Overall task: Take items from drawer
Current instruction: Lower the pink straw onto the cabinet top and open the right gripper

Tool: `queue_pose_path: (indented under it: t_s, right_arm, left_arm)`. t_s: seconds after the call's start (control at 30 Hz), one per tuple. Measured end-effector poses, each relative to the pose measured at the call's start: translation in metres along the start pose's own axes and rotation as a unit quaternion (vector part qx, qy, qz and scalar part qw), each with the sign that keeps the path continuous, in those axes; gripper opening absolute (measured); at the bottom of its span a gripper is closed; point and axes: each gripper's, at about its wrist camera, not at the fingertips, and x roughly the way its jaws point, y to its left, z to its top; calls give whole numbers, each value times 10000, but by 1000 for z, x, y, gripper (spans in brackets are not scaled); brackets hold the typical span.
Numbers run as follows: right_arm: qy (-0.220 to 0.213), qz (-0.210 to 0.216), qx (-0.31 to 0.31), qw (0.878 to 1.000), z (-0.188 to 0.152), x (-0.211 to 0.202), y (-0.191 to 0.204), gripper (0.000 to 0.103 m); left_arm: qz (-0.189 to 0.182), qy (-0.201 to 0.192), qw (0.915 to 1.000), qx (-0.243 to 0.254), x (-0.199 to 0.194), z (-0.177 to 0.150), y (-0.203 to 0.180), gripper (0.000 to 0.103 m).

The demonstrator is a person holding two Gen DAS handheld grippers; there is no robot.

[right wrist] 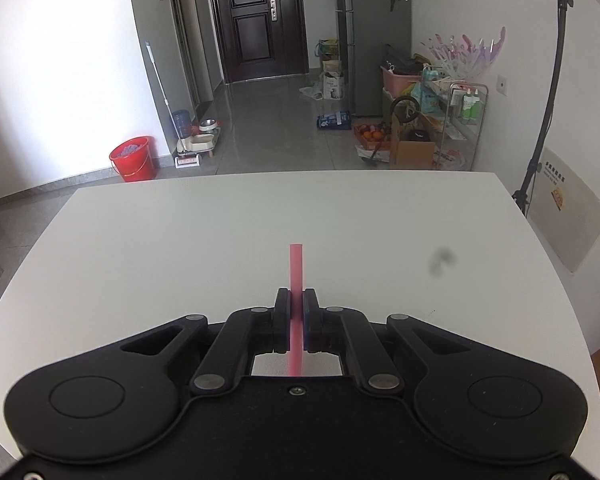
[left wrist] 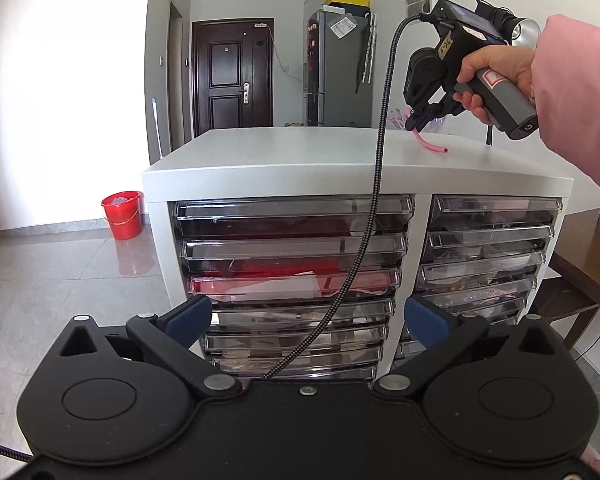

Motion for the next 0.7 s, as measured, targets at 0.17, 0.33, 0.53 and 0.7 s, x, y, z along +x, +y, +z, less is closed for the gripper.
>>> queue_pose_path:
  t_s: [0.17,0.33,0.53,0.7]
  right_arm:
    - [-15,-161,-343,9993,-6,1,10,61]
    - [-122,-45,-384,9992,-5,-8,11,70]
    - [-177,-40,-415,9990,-4,-12,11,70]
    - [-214,-35,-434,9988,-6,-17,12,70]
  left_arm:
    - [13,-29,10000,11,-2,0,0,103]
    - [21,-6,10000,-11,-1,0,1,103]
    - [4,-7,10000,10,-2,-1,0,103]
    - [-5,-25,10000,6,-3,-1,0,103]
